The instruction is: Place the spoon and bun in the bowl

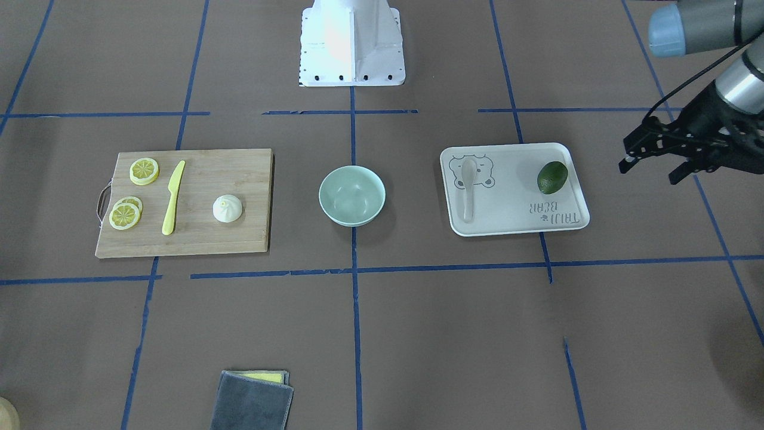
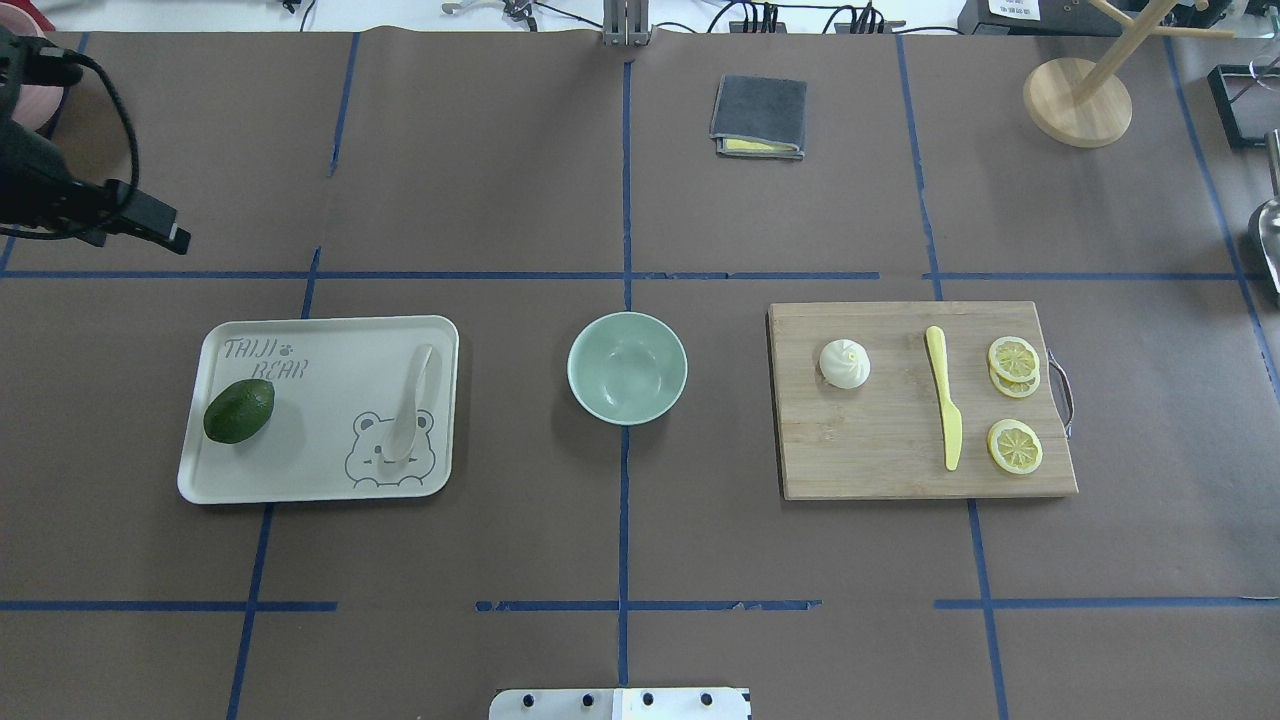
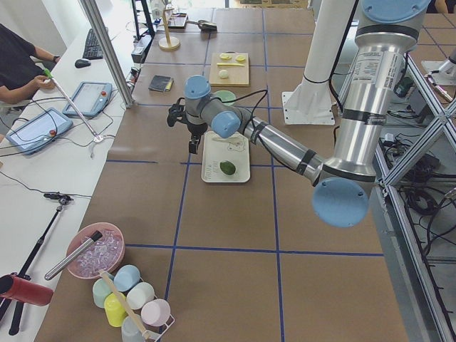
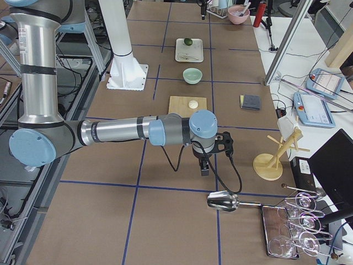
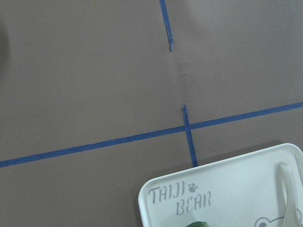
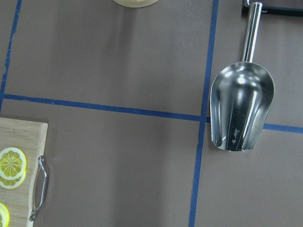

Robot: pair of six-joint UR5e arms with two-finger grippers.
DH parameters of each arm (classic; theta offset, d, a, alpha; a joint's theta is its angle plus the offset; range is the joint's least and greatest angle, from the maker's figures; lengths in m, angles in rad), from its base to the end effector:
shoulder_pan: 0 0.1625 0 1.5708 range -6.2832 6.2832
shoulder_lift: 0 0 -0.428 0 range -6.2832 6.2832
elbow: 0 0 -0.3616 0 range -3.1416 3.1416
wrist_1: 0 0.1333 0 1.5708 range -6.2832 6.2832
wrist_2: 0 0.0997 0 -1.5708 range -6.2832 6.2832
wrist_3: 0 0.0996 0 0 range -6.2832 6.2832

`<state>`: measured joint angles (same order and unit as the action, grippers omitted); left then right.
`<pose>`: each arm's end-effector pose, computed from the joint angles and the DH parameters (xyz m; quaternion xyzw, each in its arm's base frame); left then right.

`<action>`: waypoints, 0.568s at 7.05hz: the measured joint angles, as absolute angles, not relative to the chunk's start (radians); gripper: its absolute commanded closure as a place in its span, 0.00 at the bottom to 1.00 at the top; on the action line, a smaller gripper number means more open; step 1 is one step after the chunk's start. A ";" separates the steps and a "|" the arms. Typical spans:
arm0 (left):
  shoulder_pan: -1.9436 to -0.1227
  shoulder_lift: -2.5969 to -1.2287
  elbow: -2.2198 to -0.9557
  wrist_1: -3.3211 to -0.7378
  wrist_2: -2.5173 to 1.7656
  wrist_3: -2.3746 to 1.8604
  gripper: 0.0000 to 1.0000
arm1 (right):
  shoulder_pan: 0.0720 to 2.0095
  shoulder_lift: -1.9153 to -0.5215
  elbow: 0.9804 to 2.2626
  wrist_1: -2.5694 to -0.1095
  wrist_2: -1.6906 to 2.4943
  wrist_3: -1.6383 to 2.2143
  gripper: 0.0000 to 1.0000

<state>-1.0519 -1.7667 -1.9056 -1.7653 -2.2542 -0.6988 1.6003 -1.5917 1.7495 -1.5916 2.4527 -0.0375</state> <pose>0.1972 -0.4873 0.3910 0.0950 0.4481 0.0392 0.8880 0.0698 -0.4537 0.5827 0.0761 -0.4235 -0.0328 0.9021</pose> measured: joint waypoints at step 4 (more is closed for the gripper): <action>-0.818 -1.884 -1.826 -1.815 -2.084 -0.961 0.00 | 1.480 -1.578 1.834 -1.578 2.457 0.169 0.00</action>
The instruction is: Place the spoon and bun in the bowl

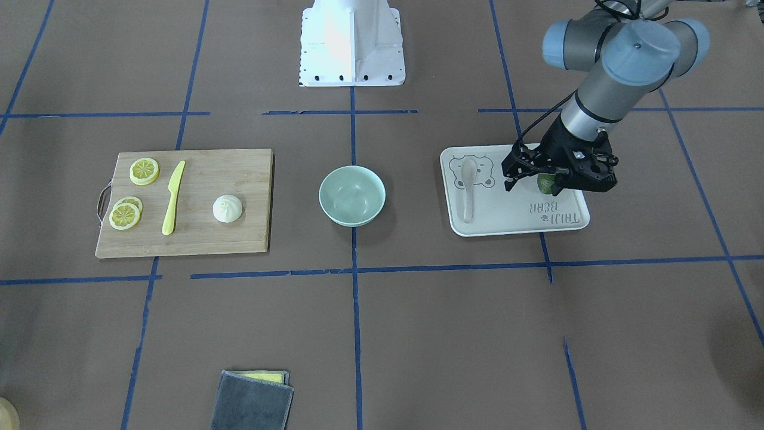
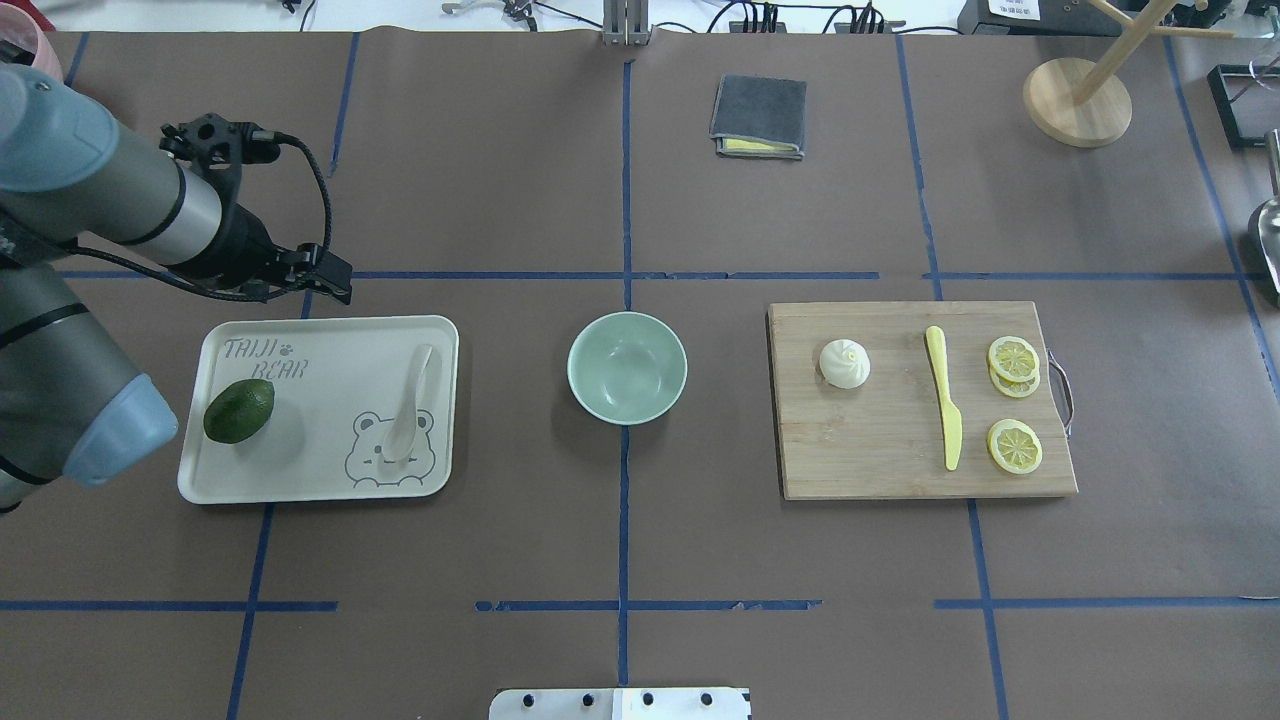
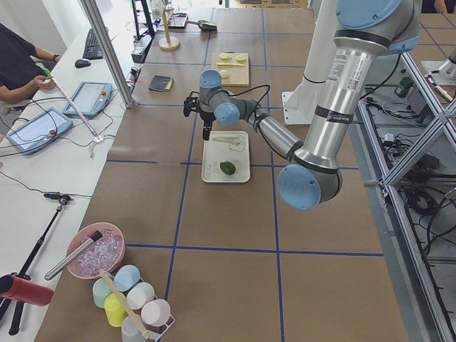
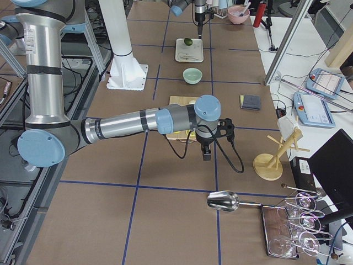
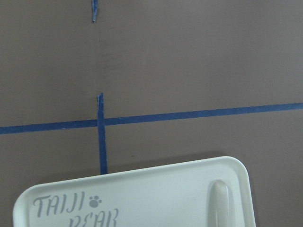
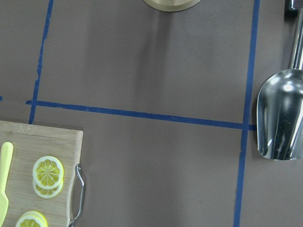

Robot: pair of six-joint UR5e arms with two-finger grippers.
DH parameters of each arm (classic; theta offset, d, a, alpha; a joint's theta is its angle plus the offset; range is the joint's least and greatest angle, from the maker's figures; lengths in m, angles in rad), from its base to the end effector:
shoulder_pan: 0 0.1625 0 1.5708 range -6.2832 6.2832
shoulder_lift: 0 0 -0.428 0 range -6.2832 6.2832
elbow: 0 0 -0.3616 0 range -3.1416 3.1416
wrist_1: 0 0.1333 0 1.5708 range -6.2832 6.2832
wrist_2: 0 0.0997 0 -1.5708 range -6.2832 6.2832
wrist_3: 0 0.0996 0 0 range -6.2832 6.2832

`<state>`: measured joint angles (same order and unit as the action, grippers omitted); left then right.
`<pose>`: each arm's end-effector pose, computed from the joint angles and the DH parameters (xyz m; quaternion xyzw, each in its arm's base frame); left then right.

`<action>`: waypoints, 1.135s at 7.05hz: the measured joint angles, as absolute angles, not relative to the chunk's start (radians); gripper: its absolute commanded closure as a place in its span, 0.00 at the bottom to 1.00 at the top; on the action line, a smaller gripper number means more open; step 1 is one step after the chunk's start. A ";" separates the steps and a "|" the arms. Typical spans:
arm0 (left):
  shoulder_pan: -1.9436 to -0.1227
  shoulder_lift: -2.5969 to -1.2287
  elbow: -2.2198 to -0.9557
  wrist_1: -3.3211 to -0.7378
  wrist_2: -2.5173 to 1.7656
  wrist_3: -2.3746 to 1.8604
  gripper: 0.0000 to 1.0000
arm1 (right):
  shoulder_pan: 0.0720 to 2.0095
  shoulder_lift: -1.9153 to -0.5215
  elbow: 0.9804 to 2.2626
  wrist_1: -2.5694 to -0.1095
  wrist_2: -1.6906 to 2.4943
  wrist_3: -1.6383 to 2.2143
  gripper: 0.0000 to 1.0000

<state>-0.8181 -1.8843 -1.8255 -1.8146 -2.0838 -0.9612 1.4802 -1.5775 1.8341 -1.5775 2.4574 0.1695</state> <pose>0.3269 -0.4725 0.3624 0.0740 0.4414 0.0072 0.8943 0.0144 -0.4623 0.5351 0.0564 -0.4366 -0.0181 0.8977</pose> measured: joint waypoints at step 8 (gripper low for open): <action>-0.633 -1.954 -1.685 -1.888 -1.979 -1.075 0.28 | 1.249 -1.527 1.907 -1.382 2.438 0.636 0.00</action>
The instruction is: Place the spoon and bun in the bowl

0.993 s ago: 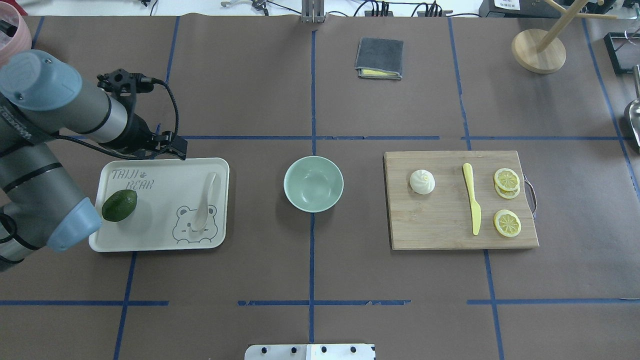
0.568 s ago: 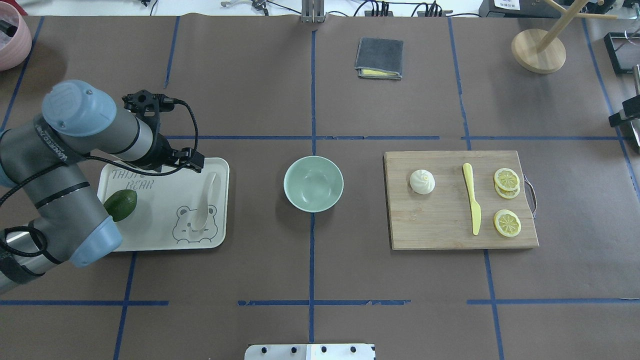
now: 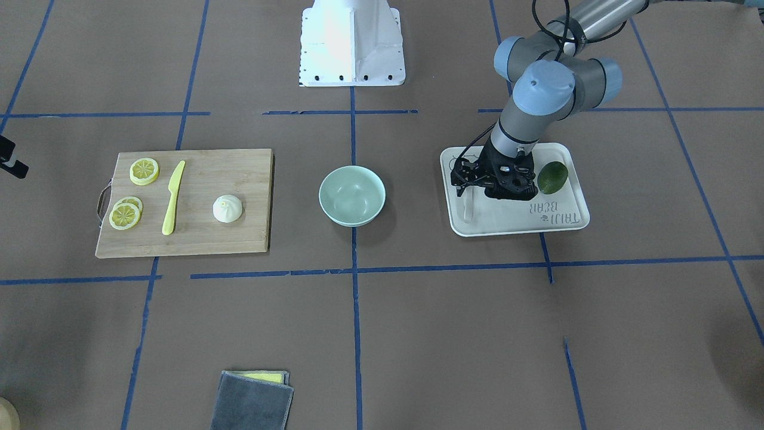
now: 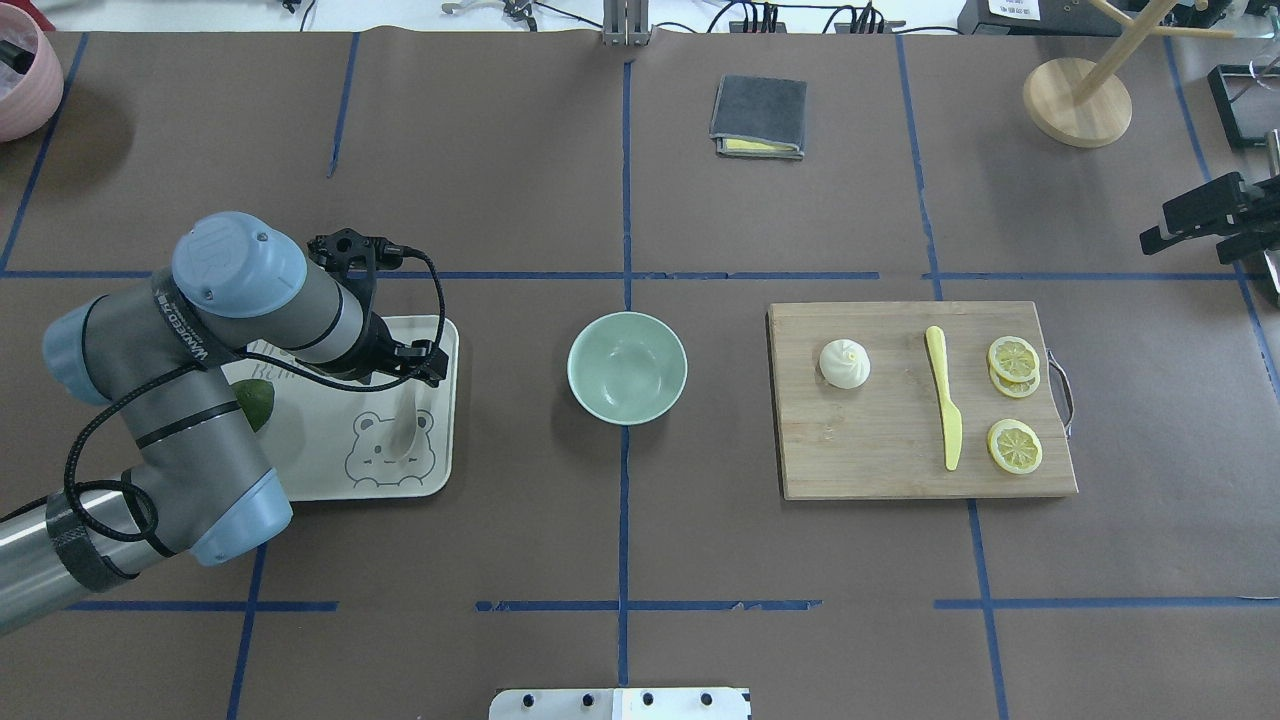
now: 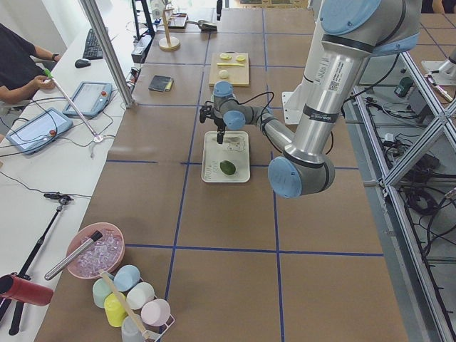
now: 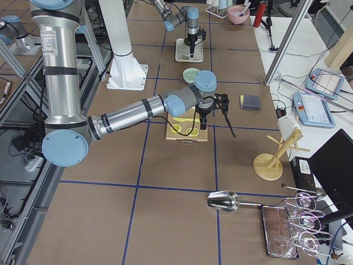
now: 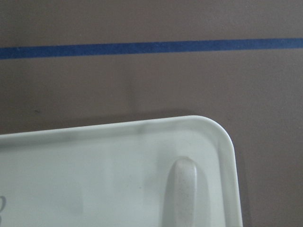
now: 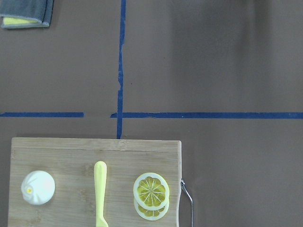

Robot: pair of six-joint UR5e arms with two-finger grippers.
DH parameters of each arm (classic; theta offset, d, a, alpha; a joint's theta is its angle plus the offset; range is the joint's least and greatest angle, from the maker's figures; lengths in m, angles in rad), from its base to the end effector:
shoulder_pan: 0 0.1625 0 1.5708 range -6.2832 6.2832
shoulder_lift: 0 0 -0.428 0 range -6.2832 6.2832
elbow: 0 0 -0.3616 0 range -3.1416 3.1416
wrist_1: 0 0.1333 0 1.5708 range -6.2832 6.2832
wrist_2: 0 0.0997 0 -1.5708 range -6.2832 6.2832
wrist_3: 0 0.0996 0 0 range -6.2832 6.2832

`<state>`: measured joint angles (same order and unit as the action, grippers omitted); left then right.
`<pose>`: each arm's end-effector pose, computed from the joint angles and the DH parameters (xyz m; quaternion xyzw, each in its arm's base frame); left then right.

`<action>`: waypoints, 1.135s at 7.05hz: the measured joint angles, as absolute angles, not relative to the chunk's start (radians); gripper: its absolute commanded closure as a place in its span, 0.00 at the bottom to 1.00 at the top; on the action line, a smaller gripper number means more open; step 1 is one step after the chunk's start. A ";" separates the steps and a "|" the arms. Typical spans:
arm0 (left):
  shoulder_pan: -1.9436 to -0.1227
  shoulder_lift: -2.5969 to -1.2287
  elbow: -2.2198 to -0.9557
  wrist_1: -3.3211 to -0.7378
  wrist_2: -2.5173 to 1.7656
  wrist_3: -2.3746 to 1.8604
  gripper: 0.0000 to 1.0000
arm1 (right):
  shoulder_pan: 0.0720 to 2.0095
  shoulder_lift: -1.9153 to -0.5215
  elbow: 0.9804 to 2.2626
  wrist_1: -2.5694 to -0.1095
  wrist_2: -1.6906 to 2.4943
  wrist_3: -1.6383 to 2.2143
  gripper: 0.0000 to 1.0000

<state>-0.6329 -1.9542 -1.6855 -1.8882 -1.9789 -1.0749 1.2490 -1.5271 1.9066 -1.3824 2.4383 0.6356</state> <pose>0.4385 -0.4380 0.3767 0.0505 0.4276 0.0186 0.9024 -0.0953 -0.4671 0.4568 0.0398 -0.4752 0.0198 0.8788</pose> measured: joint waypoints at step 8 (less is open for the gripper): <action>-0.609 -1.958 -1.645 -1.933 -1.979 -1.097 0.63 | 1.168 -1.509 1.955 -1.382 2.382 0.736 0.00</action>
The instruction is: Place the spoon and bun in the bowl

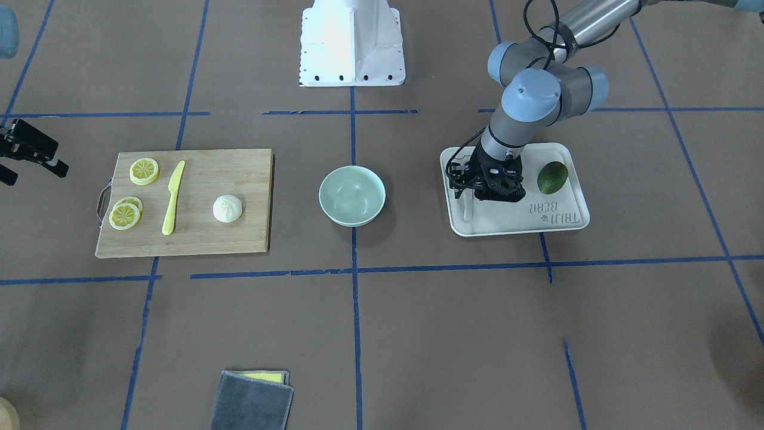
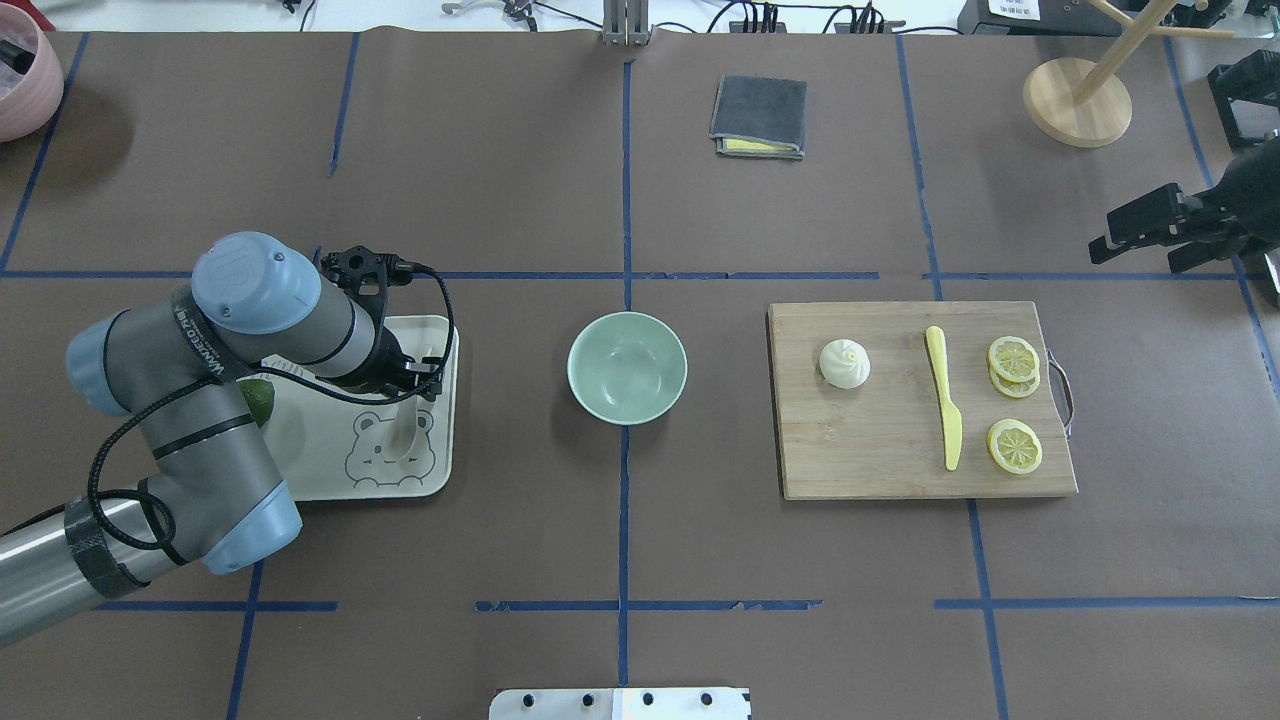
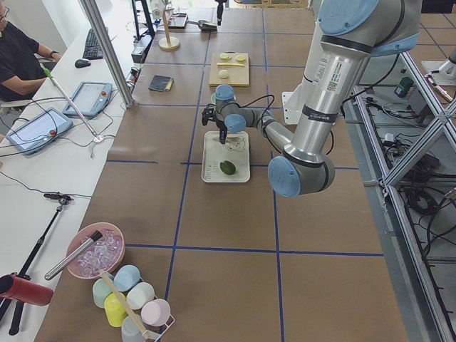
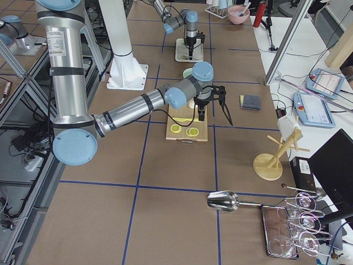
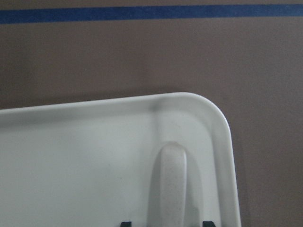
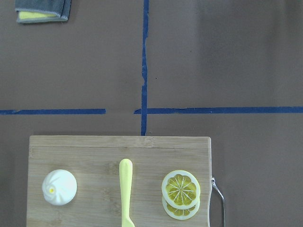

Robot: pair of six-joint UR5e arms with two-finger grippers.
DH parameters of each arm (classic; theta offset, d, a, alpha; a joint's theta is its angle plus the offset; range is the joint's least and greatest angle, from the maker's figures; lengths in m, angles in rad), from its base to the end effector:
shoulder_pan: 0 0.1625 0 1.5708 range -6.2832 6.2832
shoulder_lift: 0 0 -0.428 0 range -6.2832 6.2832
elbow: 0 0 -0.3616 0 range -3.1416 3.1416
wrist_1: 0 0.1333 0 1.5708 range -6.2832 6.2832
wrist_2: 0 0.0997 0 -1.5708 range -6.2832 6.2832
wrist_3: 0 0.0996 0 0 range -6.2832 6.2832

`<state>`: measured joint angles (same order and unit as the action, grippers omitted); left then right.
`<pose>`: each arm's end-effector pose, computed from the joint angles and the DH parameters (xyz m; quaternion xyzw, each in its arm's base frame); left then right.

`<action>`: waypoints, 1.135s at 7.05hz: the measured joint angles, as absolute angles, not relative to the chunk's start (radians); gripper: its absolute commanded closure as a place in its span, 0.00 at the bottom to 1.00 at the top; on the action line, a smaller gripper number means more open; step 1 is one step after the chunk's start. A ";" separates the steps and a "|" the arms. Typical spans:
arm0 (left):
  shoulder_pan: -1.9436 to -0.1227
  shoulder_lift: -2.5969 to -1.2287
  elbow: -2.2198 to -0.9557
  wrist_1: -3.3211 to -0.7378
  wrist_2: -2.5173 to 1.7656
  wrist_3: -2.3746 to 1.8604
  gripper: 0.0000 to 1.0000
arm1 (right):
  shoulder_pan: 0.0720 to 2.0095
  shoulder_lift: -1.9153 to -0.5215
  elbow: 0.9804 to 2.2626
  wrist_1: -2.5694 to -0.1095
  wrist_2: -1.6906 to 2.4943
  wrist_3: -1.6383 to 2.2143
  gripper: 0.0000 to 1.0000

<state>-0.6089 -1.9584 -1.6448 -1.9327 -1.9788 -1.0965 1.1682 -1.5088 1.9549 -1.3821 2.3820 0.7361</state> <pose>0.4552 -0.4317 0.3867 0.0430 0.4315 0.0205 0.9008 -0.1294 -0.4597 0.4298 0.0395 -0.4703 0.0235 0.8813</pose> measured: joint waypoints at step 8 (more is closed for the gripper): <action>-0.645 -1.950 -1.692 -1.926 -1.979 -1.098 1.00 | 1.031 -1.439 1.957 -1.381 2.281 0.900 0.00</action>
<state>-0.6452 -1.9495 -1.6916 -1.9256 -1.9789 -1.0985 1.0307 -1.4385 1.9565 -1.3814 2.2810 0.8996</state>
